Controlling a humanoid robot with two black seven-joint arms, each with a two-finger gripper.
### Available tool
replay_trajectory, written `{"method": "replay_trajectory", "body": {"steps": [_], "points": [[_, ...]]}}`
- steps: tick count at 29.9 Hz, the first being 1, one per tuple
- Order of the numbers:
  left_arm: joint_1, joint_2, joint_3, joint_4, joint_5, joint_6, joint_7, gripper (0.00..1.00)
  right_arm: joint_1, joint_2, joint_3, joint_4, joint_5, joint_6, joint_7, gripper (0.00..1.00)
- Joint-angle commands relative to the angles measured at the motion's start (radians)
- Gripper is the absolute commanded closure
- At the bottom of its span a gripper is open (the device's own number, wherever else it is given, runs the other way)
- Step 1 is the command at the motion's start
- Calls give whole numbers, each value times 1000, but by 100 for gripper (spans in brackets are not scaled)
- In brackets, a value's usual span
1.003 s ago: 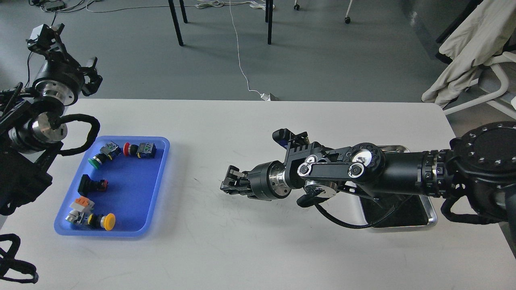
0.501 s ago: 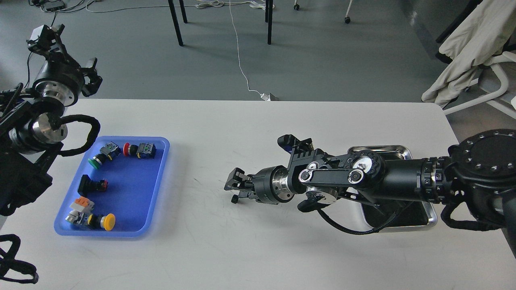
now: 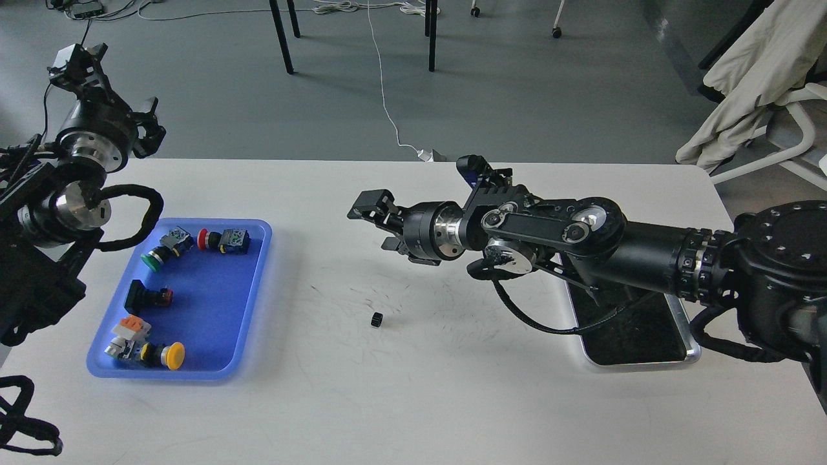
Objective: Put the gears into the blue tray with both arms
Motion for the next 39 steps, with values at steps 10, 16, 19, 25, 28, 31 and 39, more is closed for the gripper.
{"method": "replay_trajectory", "body": {"steps": [10, 16, 19, 25, 28, 31, 39], "points": [[-39, 4, 1, -9, 32, 22, 5, 2, -187, -423, 518, 133, 144, 176, 6, 6], [-44, 9, 28, -82, 79, 41, 6, 2, -404, -480, 807, 130, 207, 202, 10, 4], [-64, 21, 94, -127, 114, 42, 8, 2, -534, -479, 995, 138, 215, 207, 9, 4], [-84, 118, 234, -274, 130, 41, 8, 2, -715, -469, 1201, 161, 330, 250, 10, 4], [-85, 158, 275, -357, 131, 42, 8, 2, -800, -469, 1256, 191, 361, 291, 10, 4], [-85, 205, 307, -435, 135, 42, 8, 2, -861, -468, 1301, 222, 362, 319, 12, 4], [-72, 345, 484, -685, 424, 41, 6, 2, -881, -460, 1315, 213, 361, 330, 20, 4]]}}
